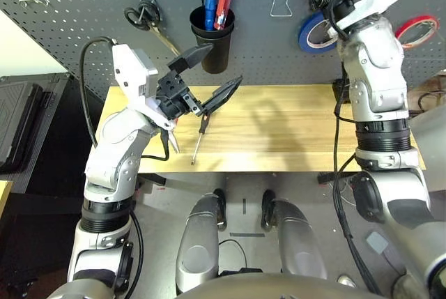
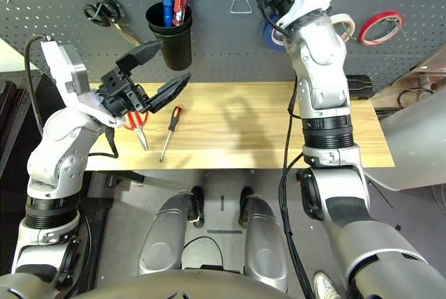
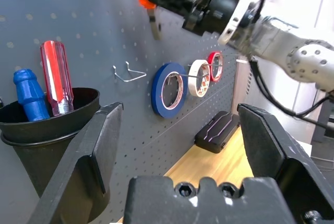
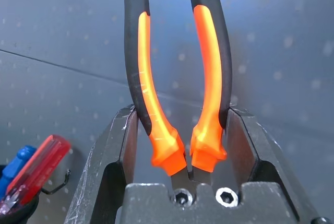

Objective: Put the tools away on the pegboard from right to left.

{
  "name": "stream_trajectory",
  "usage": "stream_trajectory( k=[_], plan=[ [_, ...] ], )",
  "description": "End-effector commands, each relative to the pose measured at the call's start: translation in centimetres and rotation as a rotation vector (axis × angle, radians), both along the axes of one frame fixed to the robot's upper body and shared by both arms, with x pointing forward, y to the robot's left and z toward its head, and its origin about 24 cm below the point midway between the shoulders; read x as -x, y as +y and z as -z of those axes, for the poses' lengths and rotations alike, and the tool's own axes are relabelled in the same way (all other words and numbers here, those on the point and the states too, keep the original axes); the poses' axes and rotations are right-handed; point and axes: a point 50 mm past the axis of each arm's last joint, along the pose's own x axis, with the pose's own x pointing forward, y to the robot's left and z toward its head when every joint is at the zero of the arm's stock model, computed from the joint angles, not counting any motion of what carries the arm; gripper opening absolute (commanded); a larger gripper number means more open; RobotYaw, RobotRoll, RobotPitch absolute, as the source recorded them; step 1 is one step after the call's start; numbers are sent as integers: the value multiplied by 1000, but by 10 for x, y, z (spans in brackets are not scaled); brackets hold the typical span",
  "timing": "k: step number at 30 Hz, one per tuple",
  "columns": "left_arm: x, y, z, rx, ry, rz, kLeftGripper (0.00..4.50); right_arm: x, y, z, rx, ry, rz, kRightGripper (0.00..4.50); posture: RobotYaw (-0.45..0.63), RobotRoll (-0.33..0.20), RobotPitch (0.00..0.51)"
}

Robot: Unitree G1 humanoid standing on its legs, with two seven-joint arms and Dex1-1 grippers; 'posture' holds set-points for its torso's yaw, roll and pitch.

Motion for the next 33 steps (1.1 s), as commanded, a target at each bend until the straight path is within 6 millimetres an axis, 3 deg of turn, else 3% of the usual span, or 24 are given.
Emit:
stream_trajectory(
  k=[1,11,23,28,33],
  plan=[
    [2,-2,3,-13,14,6,4500,-6,4,-3,-53,-21,-12,2663,155,0,201],
    [5,0,4,-21,22,-24,4500,-22,21,9,-111,44,-42,2663,187,0,213],
    [2,3,9,-33,37,-51,4500,-32,22,35,-98,128,-21,2663,190,0,220],
    [0,4,11,-42,41,-58,4500,-26,19,32,-114,50,-38,4398,186,0,220],
    [-1,5,12,-48,41,-62,4500,-14,13,28,-78,-44,-60,4489,181,0,217]
  ],
)
